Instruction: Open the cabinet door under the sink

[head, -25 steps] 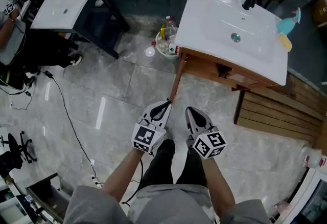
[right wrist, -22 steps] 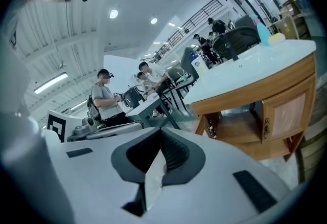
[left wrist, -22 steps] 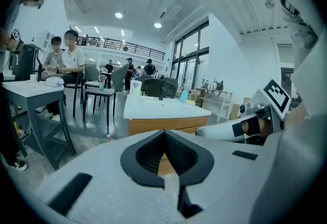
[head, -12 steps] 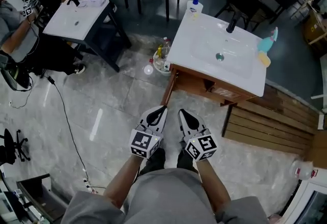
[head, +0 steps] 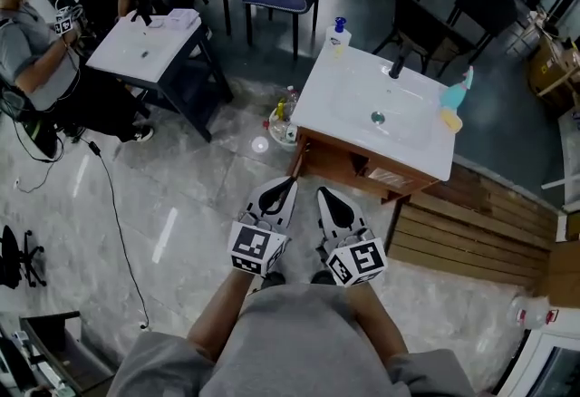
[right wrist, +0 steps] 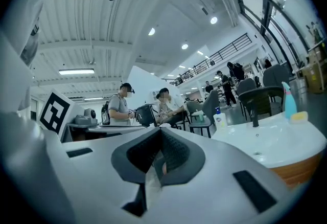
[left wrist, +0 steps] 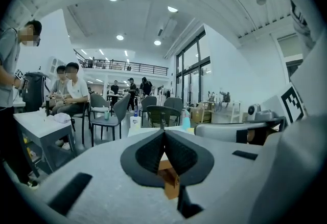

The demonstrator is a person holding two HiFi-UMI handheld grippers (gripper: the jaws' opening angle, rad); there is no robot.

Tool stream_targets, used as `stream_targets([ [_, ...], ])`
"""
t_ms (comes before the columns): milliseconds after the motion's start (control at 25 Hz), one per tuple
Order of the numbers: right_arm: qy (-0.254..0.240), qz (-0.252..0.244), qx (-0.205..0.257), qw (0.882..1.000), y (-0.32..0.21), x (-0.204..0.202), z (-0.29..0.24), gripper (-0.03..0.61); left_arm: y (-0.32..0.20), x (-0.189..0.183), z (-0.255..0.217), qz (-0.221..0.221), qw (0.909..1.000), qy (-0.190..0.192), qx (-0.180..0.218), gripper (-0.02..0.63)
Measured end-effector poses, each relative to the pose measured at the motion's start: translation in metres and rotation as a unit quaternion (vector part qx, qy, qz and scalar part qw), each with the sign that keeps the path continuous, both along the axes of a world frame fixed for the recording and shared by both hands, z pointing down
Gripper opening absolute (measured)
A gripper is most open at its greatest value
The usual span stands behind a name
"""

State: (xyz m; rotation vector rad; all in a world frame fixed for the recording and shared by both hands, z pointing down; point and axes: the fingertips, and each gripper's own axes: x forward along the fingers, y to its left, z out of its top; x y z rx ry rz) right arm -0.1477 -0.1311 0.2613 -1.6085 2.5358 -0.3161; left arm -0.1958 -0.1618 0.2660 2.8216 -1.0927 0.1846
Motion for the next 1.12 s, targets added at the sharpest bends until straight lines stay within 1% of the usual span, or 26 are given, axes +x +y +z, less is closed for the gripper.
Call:
stream_targets([
  [120, 0.015, 0.0, 0.032, 0.999, -0.001, 0.0, -0.023, 0.009, 0.0, 0.0, -0.017, 0.001, 0.9998, 0.011, 0.014, 0.008],
  [240, 0.017, 0.012, 0.047, 0.999, -0.005, 0.006, -0.035, 0.009, 0.003, 0.004, -0.031, 0.005, 0.9992, 0.017, 0.034, 0.008],
  [440, 0.013, 0.022, 0.055, 0.998, -0.011, 0.013, -0.04, 0.009, 0.005, 0.008, -0.038, 0.011, 0.9986, 0.021, 0.048, 0.008],
  [680, 0.016, 0.018, 0.058, 0.998, -0.009, 0.009, -0.043, 0.009, 0.007, 0.009, -0.047, 0.013, 0.998, 0.025, 0.056, 0.008],
  [1120, 0.019, 0.027, 0.055, 0.998, -0.003, 0.011, -0.037, 0.009, 0.01, 0.005, -0.045, 0.006, 0.9981, 0.028, 0.054, 0.008],
])
